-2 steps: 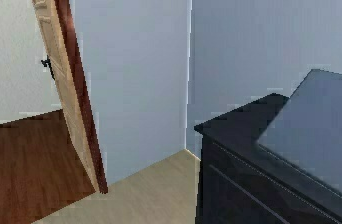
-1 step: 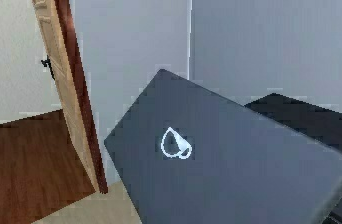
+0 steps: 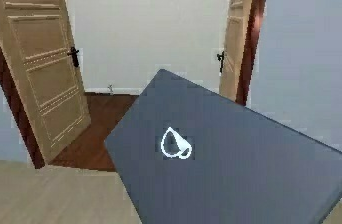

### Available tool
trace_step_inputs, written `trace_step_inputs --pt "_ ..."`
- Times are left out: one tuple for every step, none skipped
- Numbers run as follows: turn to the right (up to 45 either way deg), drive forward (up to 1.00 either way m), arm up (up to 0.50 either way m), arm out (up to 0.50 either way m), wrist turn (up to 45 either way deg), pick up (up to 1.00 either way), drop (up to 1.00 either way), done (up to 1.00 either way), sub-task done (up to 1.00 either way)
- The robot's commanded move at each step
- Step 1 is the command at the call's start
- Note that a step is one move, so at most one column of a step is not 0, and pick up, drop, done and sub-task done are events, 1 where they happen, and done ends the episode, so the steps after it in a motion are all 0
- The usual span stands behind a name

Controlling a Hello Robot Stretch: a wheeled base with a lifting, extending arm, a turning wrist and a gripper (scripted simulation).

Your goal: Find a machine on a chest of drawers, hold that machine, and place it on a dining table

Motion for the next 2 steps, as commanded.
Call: trace_step_inputs --pt "-12.0 0.0 0.0 0.0 0.0 0.0 0.0 0.0 0.0" --pt "0.0 1.0 0.0 0.0 0.0 0.0 0.0 0.0 0.0"
